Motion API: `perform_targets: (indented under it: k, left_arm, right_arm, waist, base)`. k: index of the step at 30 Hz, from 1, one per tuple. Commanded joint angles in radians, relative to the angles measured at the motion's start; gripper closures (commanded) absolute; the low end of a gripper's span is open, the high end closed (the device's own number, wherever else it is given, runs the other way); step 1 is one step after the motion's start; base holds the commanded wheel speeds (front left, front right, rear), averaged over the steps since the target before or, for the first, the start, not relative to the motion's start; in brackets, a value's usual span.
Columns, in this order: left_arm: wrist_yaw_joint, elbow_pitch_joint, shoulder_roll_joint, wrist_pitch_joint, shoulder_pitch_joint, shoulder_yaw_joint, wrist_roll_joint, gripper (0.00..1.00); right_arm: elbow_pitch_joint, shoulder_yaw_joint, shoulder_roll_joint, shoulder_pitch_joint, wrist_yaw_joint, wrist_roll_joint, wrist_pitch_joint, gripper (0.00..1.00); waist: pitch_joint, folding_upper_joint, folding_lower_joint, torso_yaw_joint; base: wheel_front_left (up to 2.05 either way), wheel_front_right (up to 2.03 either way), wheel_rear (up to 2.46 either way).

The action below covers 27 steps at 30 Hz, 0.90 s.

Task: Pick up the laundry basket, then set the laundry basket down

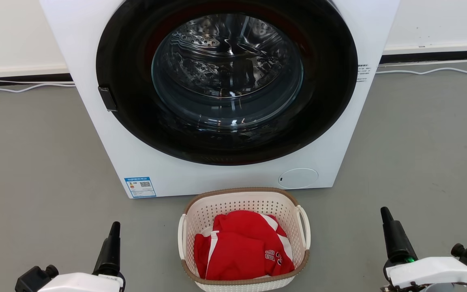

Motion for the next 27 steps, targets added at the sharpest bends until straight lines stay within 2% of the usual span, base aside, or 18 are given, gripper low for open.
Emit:
perform_targets:
  k: [1, 27]
  left_arm:
    - [-0.004, -0.027, 0.008, -0.011, -0.031, 0.016, 0.027, 0.00]
    - [-0.006, -0.030, 0.012, -0.087, -0.022, 0.027, 0.358, 0.00]
  right_arm:
    - [-0.038, 0.014, -0.012, -0.051, 0.004, -0.036, -0.016, 0.00]
    - [-0.037, 0.040, -0.018, -0.059, 0.006, -0.372, -0.092, 0.00]
  waist:
    - [0.000, 0.0000, -0.0001, 0.000]
    - [0.000, 0.0000, -0.0001, -0.007]
  base:
    - [0.00, 0.00, 0.00]
    - [0.00, 0.00, 0.00]
